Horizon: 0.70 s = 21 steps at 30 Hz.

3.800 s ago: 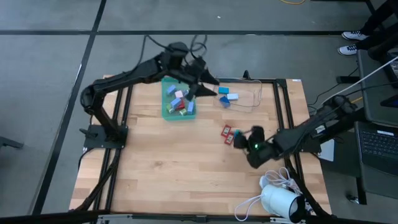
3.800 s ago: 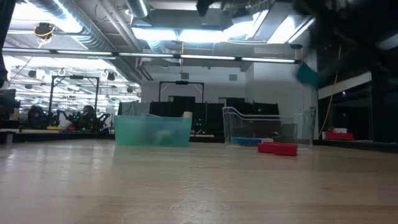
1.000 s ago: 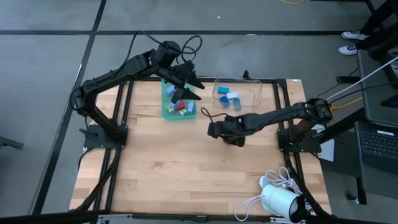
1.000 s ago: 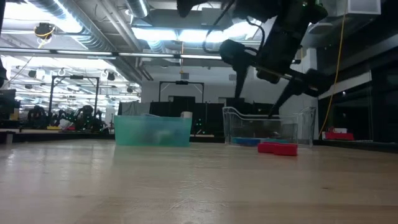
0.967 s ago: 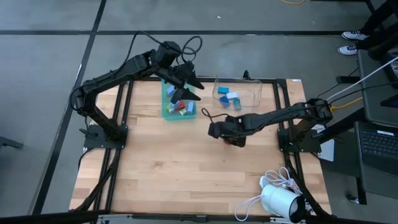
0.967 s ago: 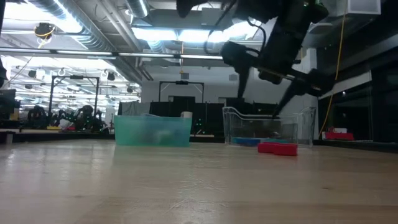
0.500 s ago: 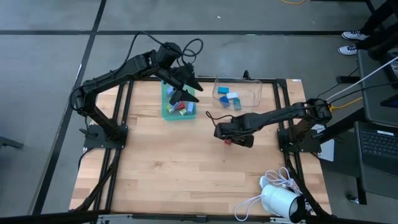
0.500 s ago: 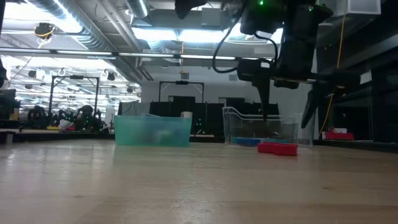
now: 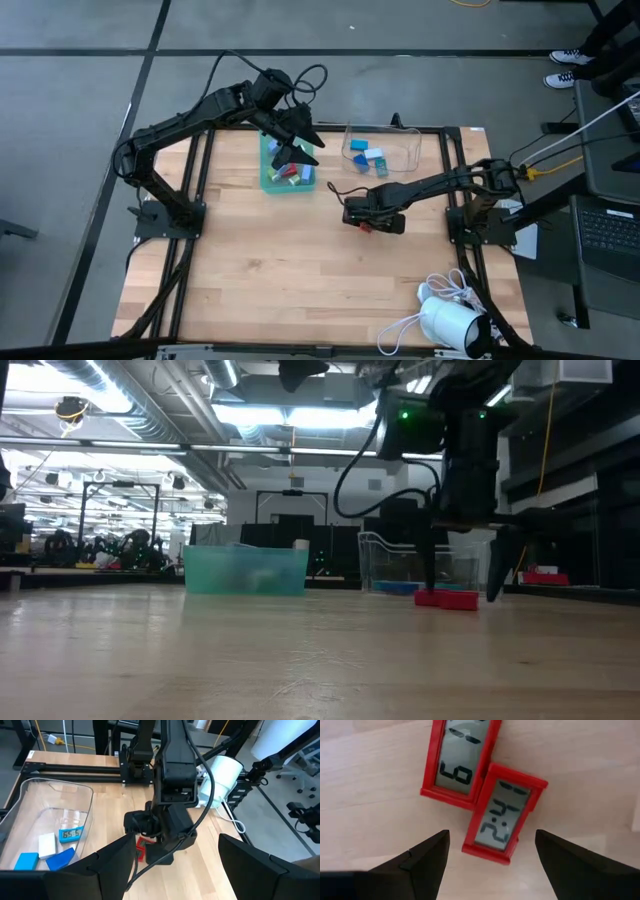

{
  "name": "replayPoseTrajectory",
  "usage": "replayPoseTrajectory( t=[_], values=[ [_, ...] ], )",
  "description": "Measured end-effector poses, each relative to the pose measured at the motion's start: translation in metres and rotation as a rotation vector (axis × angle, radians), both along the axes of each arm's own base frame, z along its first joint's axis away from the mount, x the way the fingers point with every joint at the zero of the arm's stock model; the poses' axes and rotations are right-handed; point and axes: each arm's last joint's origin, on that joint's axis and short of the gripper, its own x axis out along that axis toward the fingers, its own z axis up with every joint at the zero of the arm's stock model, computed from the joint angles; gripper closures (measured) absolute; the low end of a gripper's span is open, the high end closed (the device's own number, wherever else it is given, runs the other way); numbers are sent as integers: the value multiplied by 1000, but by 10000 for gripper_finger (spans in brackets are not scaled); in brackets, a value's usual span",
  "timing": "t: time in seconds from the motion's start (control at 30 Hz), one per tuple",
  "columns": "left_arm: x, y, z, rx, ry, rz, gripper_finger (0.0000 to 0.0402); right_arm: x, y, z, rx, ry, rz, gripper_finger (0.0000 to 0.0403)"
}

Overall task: Pick & Place Office items
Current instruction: Put the right red digital clock into the transparent bin

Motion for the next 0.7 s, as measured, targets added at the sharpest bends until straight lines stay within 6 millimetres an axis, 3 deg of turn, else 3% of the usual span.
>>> replayPoseTrajectory(
  t=[0.23, 0.6, 0.7],
  values=[
    [0, 0, 0, -10, 7, 4, 124, 2, -2, -9, -4, 28, 34, 123],
    [0, 0, 0, -11, 8, 5, 124, 1, -1, -16, -3, 66, 88, 252],
    [0, 0, 0, -11, 8, 5, 124, 1, -1, -16, 1, 67, 105, 256]
  ],
)
